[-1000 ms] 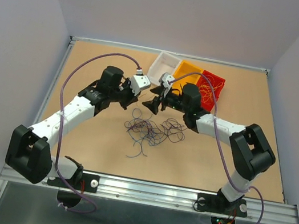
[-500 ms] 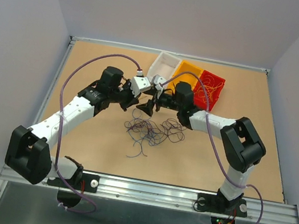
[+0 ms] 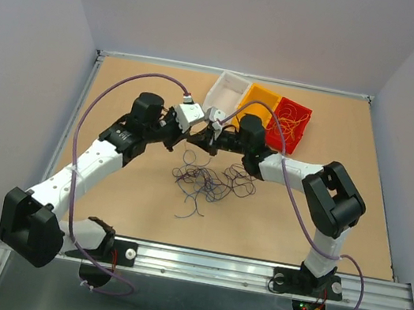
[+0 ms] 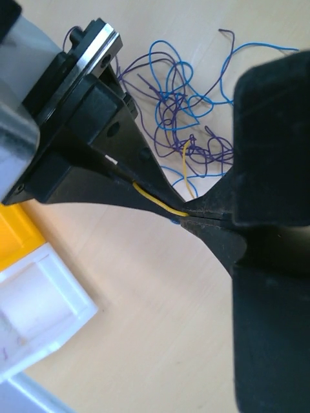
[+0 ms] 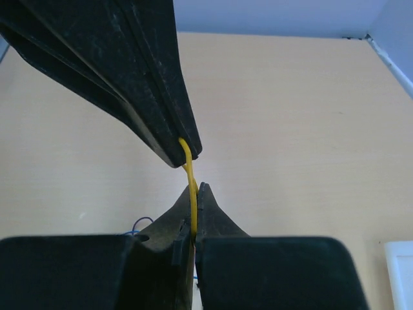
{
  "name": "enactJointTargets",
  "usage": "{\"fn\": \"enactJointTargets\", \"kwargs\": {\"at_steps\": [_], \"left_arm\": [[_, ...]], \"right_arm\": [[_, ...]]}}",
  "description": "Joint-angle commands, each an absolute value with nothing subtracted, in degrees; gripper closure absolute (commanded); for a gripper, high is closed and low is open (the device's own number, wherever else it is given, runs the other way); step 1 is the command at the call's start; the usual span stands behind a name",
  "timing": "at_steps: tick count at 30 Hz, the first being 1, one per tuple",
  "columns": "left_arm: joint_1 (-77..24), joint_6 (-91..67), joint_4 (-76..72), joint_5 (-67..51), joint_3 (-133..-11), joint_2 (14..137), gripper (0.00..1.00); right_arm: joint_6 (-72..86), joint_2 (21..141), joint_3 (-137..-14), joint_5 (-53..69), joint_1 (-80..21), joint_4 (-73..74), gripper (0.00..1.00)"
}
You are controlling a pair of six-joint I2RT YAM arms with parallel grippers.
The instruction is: Untangle the cables
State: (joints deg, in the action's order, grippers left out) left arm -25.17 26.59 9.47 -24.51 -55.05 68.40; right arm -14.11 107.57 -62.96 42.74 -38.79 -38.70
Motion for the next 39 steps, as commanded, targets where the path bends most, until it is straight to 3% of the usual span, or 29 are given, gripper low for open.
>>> {"fn": "enactJointTargets", "kwargs": {"at_steps": [1, 3, 5, 6, 11, 21, 29, 39], "left_arm": [[-25.31, 24.44, 3.52, -20.75, -53.44, 64.69, 1.0], [-25.05, 23.91, 1.5, -18.99, -52.48, 64.25, 0.88], [-24.79, 23.12, 0.27, -16.89, -51.42, 63.2, 0.63], [-24.52, 22.33, -2.69, -16.18, -50.11, 62.15, 0.46], [-22.77, 20.31, -9.21, -14.24, -46.5, 58.36, 0.23], [-21.18, 19.69, -12.04, -15.38, -44.12, 61.43, 0.21], [-21.09, 21.27, -12.3, -19.86, -43.86, 63.19, 0.21], [-21.18, 21.36, -13.01, -19.78, -43.33, 63.28, 0.21]], "right_arm": [[-12.23, 105.91, -62.93, 42.64, -39.38, -43.59, 0.99], [-9.41, 105.03, -61.88, 40.79, -39.38, -43.68, 1.0], [-6.78, 103.45, -61.44, 34.5, -39.29, -43.33, 0.99], [-4.42, 102.75, -61.35, 31.76, -39.29, -43.07, 0.99], [2.26, 97.23, -63.89, 14.19, -39.2, -35.34, 0.99], [8.0, 84.83, -68.28, -12.64, -37.18, -24.79, 0.99], [11.86, 79.29, -73.83, -5.8, -33.22, -17.93, 1.0], [12.47, 79.09, -76.29, -15.73, -29.29, -14.33, 0.99]]}}
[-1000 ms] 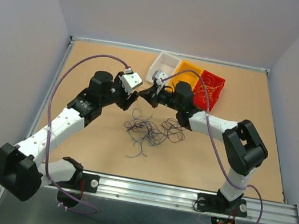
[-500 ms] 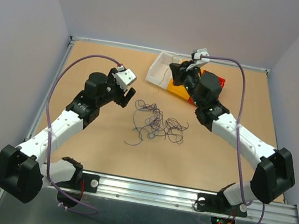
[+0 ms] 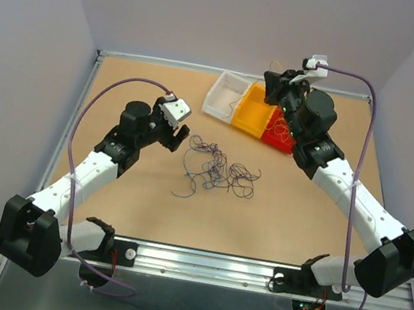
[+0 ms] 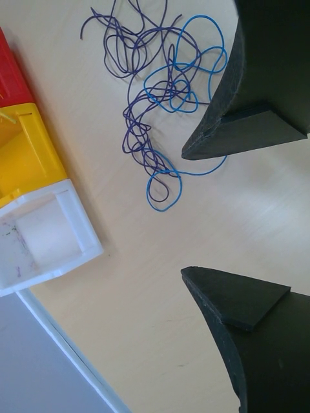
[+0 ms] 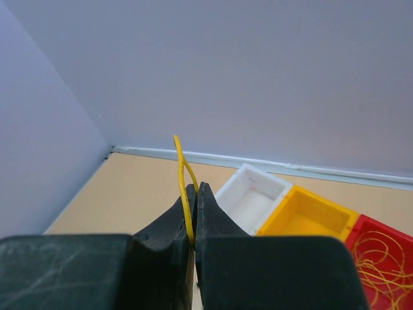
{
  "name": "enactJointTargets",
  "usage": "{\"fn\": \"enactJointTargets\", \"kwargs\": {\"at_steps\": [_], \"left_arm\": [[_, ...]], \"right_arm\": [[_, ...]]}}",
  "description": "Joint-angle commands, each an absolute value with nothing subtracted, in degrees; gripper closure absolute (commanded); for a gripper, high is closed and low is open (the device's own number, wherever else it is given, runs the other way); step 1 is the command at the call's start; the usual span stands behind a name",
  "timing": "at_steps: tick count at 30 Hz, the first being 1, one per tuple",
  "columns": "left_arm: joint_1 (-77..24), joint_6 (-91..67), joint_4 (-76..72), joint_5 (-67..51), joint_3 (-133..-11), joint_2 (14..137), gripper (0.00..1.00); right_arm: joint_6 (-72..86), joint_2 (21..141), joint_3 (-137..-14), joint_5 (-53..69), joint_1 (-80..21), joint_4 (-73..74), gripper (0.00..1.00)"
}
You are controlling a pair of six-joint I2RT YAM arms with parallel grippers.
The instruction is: Untangle the cables
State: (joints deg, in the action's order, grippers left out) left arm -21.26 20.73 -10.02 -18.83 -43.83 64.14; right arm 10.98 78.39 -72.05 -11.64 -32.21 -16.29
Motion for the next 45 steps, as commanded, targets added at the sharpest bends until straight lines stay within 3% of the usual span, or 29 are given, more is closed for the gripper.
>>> {"fn": "enactJointTargets", "kwargs": {"at_steps": [1, 13, 30, 45], "left_arm": [[-21.09, 21.36, -13.09, -19.86, -43.33, 63.37, 0.21], [-21.09, 21.18, -13.01, -19.51, -43.42, 64.69, 0.21], [-21.18, 21.53, -12.57, -19.25, -44.03, 66.36, 0.21], [-21.09, 21.71, -12.22, -19.42, -43.86, 66.1, 0.21]], "right_arm": [[13.09, 79.62, -76.55, -15.99, -28.14, -13.89, 0.99], [19.25, 89.02, -76.55, -19.23, -11.08, -11.6, 1.0], [21.7, 106.95, -79.27, -25.12, -12.39, -11.08, 1.0], [36.12, 124.98, -88.42, -34.99, -13.71, -4.13, 0.99]]}}
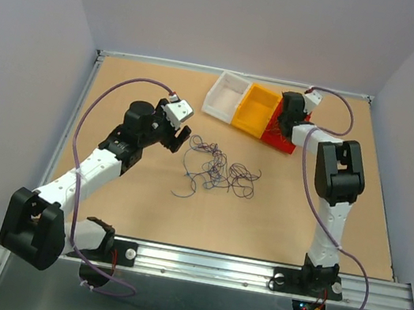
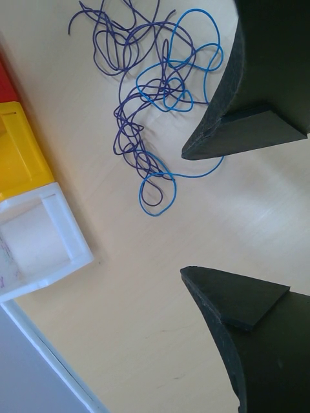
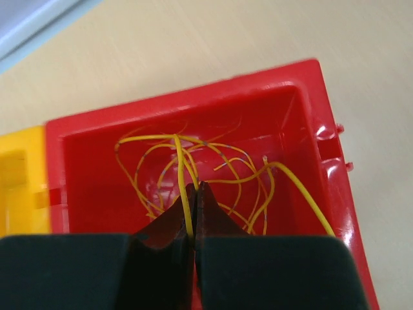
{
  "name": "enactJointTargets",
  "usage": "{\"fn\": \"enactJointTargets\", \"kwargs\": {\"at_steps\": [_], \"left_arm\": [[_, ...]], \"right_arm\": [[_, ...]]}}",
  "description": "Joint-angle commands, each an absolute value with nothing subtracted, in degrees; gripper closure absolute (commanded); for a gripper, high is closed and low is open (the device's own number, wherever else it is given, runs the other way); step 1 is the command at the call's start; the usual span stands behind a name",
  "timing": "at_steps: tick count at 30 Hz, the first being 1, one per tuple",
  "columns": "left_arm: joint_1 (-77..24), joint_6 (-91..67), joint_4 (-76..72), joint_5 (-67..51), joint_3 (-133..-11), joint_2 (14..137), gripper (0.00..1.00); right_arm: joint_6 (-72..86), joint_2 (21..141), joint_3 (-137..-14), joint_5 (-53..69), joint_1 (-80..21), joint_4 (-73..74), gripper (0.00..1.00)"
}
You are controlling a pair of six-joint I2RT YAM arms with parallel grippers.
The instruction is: Untangle the cables
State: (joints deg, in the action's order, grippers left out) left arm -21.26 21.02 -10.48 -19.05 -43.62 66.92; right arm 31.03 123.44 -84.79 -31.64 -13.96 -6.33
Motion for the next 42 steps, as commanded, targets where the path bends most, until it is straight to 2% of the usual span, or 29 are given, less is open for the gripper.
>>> {"fn": "enactJointTargets", "kwargs": {"at_steps": [1, 4, 11, 15, 16, 18, 24, 29, 31, 42], "left_arm": [[-21.18, 21.71, -12.22, -19.51, -43.86, 66.01, 0.21], [-21.09, 21.88, -12.22, -19.6, -43.77, 65.83, 0.21], [-21.18, 21.97, -12.22, -19.69, -43.68, 65.83, 0.21], [-21.18, 22.06, -12.22, -19.6, -43.59, 65.66, 0.21], [-21.09, 22.06, -12.22, -19.69, -43.59, 65.65, 0.21], [-21.18, 22.32, -12.22, -19.6, -43.51, 65.65, 0.21], [-21.09, 22.41, -12.22, -19.78, -43.42, 65.65, 0.21], [-21.09, 22.59, -12.22, -19.95, -43.33, 65.39, 0.21], [-21.09, 22.59, -12.13, -20.04, -43.33, 65.3, 0.21], [-21.18, 23.03, -11.95, -20.56, -43.42, 65.74, 0.21]], "right_arm": [[36.65, 125.59, -88.42, -34.02, -13.45, -4.13, 0.99], [38.4, 127.88, -88.33, -28.66, -12.13, -4.13, 1.0], [38.32, 125.6, -85.87, -27.95, -11.87, -4.13, 0.99], [36.74, 121.65, -84.82, -26.81, -11.87, -4.13, 0.91], [35.69, 119.99, -84.55, -26.37, -11.78, -4.13, 0.85], [35.16, 118.31, -84.02, -25.49, -12.04, -4.13, 0.82], [33.05, 113.21, -82.88, -27.41, -13.09, -4.04, 0.61], [32.78, 110.74, -82.09, -28.83, -13.62, -4.04, 0.57], [32.52, 109.95, -81.83, -28.74, -13.62, -4.04, 0.48], [30.24, 104.42, -75.77, -27.08, -14.33, -4.04, 0.48]]}}
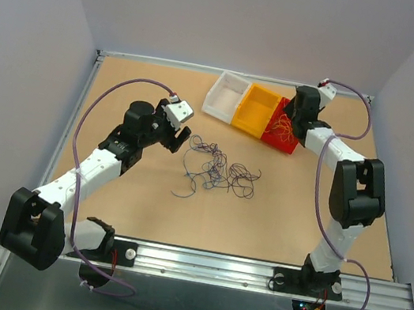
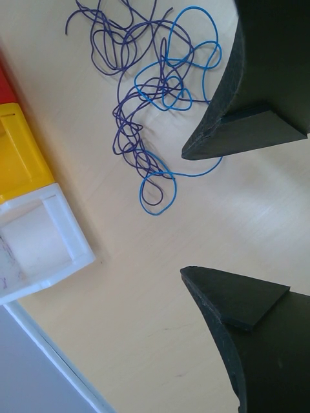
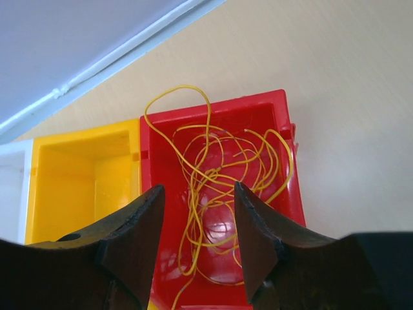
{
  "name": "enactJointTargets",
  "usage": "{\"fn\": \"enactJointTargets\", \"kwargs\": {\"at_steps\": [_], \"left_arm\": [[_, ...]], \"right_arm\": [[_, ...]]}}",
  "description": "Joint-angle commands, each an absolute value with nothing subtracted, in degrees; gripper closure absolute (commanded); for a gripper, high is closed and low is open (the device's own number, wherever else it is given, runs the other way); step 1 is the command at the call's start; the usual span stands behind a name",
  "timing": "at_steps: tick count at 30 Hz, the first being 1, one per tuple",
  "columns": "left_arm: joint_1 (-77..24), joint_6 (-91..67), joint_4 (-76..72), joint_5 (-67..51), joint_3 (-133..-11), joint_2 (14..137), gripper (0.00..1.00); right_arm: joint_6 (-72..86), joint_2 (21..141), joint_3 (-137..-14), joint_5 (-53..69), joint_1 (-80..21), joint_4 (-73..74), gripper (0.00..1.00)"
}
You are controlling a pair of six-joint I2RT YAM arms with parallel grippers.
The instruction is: Untangle the cables
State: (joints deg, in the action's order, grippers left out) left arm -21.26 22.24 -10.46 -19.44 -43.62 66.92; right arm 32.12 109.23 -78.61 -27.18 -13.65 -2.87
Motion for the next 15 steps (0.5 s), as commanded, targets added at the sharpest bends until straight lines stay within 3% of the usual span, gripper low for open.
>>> {"fn": "enactJointTargets", "kwargs": {"at_steps": [1, 5, 9, 13, 15], "left_arm": [[-21.18, 23.11, -11.87, -20.65, -43.33, 65.74, 0.21], [-21.18, 23.47, -11.69, -21.01, -43.42, 66.27, 0.21], [-21.27, 23.82, -11.51, -21.44, -43.59, 67.06, 0.2], [-21.62, 24.52, -10.9, -22.14, -43.68, 67.68, 0.14], [-21.88, 24.7, -10.81, -22.41, -43.68, 67.68, 0.13]], "right_arm": [[29.8, 103.81, -75.15, -26.03, -14.33, -4.13, 0.48], [26.29, 99.68, -70.32, -20.14, -15.46, -6.49, 0.5], [24.17, 94.86, -64.52, -16.7, -18.1, -9.31, 0.46], [23.29, 89.41, -59.25, -13.99, -20.21, -11.77, 0.27], [22.94, 86.5, -56.62, -11.18, -20.83, -13.71, 0.24]]}}
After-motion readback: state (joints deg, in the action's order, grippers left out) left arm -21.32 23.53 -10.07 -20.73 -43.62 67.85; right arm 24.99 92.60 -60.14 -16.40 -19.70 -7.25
